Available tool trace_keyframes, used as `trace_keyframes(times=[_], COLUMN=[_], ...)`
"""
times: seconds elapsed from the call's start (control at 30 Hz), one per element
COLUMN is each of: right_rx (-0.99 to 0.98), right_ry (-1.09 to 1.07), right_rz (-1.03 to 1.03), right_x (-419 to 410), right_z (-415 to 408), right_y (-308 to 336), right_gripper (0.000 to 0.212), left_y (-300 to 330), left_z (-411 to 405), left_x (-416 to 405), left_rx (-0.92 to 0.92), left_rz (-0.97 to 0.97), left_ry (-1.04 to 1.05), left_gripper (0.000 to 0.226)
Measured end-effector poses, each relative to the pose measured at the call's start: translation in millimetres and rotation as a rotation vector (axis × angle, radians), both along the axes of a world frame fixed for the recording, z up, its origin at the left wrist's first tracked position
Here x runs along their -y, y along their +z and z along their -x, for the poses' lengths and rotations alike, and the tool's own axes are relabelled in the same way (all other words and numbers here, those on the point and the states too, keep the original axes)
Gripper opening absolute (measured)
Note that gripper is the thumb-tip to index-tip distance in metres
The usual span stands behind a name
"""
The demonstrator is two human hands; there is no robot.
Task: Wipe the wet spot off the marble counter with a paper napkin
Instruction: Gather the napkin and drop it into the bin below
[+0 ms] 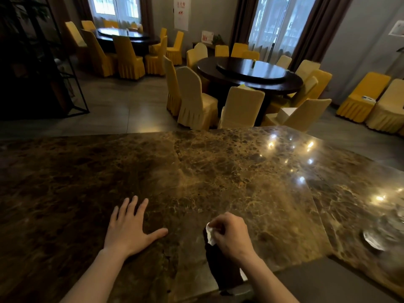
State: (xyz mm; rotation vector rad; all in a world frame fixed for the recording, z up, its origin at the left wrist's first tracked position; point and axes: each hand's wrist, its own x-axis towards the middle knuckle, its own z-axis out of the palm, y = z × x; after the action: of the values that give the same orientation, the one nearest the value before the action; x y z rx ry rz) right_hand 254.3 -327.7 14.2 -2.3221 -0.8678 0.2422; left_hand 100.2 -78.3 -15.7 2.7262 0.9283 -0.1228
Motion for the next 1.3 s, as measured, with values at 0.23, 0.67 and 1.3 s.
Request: trace_keyframes(times=[0.23, 0.67, 1.3], right_rx=[-0.267, -0.319, -0.424], right_ry=[0.073, 0.132, 0.022], right_rz=[-0.171, 0.391, 0.532], right_x=[52.5, 125.8, 121.3], right_z=[58.0, 113.8, 127.6], right_y=[8.9, -95.4, -129.8], right_gripper=[0.016, 0.014, 0.009], left_y=[-4.7, -23.5, -24.8], left_z=[2.8, 17.6, 18.9], left_x=[45.8, 84.0, 85.4], left_rx=[0.115, 0.069, 0.066], left_rz=[-0.046, -0.078, -0.104], left_ry=[-0.033, -0.028, -0.025], left_gripper=[0.112, 0.116, 0.114])
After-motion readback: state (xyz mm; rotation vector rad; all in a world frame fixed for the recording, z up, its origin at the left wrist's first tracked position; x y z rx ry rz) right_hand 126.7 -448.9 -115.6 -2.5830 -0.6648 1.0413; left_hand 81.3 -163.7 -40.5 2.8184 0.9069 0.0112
